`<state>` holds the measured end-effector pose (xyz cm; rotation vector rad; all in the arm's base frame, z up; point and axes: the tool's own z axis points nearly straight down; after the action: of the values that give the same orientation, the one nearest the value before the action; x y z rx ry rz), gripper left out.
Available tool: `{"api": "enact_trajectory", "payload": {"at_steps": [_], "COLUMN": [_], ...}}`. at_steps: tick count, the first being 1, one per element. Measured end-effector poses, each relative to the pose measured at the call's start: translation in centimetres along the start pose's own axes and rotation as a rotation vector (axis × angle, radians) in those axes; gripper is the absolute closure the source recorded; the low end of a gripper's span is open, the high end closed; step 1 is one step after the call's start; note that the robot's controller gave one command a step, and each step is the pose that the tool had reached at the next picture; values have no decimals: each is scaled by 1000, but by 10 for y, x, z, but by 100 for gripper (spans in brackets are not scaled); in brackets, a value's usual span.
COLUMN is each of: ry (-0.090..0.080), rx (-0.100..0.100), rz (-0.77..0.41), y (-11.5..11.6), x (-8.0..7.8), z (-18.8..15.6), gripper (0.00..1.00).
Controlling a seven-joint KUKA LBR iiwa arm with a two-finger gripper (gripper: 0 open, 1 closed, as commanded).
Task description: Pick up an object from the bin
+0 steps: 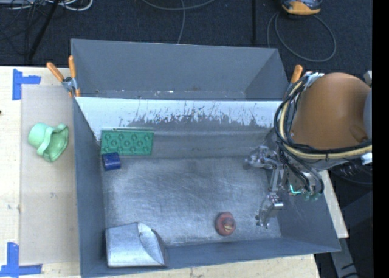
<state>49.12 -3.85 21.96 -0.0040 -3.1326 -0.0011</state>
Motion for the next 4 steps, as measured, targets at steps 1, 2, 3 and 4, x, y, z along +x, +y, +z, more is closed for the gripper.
{"api": "enact_trajectory", "payload": {"at_steps": [1,2,3,4], "ry": [-19,-8,-18,-9], "rx": [1,1,3,1], "rz": [-154,-156,-216,-216], "y": [38,37,34,34], "x": [7,9,-10,-8], "z": [130,129,-24,-19], "gripper": [0,100,100,0]}}
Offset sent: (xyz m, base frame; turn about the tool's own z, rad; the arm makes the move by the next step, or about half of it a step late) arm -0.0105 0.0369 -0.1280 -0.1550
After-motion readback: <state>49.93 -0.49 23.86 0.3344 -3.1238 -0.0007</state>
